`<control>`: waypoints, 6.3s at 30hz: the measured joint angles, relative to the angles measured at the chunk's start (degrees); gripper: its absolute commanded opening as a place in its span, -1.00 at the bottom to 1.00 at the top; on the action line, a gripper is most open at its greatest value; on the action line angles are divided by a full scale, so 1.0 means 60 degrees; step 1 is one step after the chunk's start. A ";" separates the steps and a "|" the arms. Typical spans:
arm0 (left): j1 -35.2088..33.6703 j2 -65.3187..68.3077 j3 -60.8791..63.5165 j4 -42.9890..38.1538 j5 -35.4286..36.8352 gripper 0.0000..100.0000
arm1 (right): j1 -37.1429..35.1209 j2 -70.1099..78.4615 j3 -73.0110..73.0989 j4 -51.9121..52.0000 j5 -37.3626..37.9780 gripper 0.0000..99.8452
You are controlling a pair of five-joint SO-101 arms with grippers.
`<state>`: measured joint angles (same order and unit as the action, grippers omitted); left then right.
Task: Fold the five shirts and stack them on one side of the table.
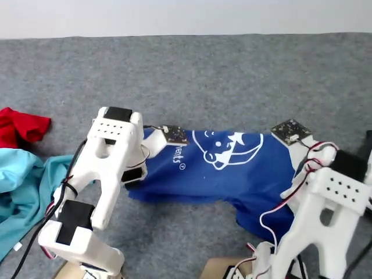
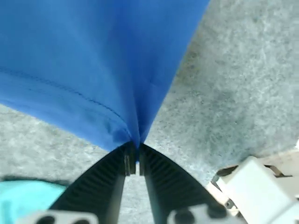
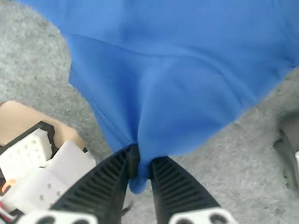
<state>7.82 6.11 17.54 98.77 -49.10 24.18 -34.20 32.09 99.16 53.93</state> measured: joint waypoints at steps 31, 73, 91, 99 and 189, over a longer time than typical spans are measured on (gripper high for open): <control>-0.0147 -0.1802 -0.0234 0.0000 0.0000 -0.74 | 0.0029 -0.3531 0.0806 0.0147 0.0381 -0.54; 0.0440 0.4044 -0.3297 -0.4645 0.7575 -0.98 | -0.2227 0.8718 -0.5187 -0.3663 -0.4220 -0.98; -0.0293 0.8703 -1.1575 0.0000 0.6286 -0.99 | -0.1451 1.0901 -0.9011 -0.2212 -0.4220 -0.98; 0.0015 0.7897 -1.1546 0.0015 0.6256 -0.99 | -0.1963 1.0901 -1.0784 -0.0440 -0.4220 -0.98; 1.0154 0.8396 -1.2205 0.0000 0.4586 -0.93 | 0.1143 -0.5656 -0.3912 0.0220 -0.4557 -0.98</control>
<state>68.75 56.48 -55.69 98.77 -21.58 31.03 -68.13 8.62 100.48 26.59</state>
